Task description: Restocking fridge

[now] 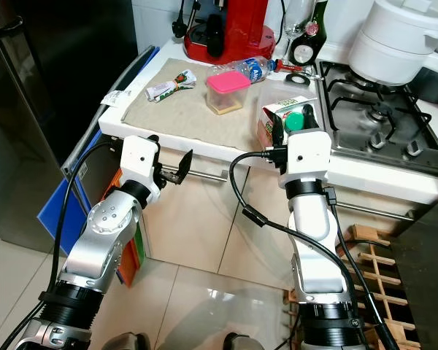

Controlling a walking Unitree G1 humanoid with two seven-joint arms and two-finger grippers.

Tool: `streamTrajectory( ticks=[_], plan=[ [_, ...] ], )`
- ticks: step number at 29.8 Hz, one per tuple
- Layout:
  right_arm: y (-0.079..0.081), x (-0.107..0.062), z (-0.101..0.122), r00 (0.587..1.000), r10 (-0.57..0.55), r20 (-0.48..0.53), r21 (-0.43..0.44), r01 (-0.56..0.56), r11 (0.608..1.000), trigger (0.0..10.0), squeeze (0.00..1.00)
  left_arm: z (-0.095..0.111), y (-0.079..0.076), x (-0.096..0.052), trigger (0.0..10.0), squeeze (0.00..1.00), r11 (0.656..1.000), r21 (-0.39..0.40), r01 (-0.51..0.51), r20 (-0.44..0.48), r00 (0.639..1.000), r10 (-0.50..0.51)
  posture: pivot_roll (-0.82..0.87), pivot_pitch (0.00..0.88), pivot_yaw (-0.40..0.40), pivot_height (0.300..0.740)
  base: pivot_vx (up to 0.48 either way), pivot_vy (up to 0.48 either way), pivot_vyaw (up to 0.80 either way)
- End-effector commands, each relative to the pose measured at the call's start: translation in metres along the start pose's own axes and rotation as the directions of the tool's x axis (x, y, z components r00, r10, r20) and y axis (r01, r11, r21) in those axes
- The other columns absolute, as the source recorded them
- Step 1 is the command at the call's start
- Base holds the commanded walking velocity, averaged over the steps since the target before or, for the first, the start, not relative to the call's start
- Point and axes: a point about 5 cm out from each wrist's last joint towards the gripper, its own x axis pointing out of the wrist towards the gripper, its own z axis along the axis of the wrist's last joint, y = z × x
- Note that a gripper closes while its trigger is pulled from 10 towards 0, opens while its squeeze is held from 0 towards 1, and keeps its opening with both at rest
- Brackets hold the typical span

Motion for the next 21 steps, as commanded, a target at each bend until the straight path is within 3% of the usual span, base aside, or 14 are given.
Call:
streamTrajectory(
  ticks=[1,14,21],
  plan=[
    [-0.0021,0.0005,-0.0046,1.000,-0.003,-0.026,-0.002,0.003,1.000,0.0,0.00,0.0072,-0.0027,0.0032,10.0,0.00,1.000,0.003,0.018,0.029,0.999,-0.018,0.01,0.029,-0.042,0.740,0.000,0.244,0.00],
    [0.0018,0.0036,-0.0070,0.999,0.018,-0.034,0.007,-0.017,1.000,0.0,0.00,0.0083,-0.0036,0.0063,10.0,0.00,1.000,-0.003,0.019,0.035,0.999,-0.018,0.02,0.010,-0.047,0.740,0.000,0.295,0.00],
    [0.0028,0.0034,-0.0112,0.998,0.024,-0.053,0.016,-0.023,1.000,0.0,0.00,0.0083,-0.0042,0.0070,10.0,0.00,1.000,0.016,0.019,0.035,0.999,-0.020,0.02,0.006,-0.048,0.740,0.000,0.000,0.00]
  ],
)
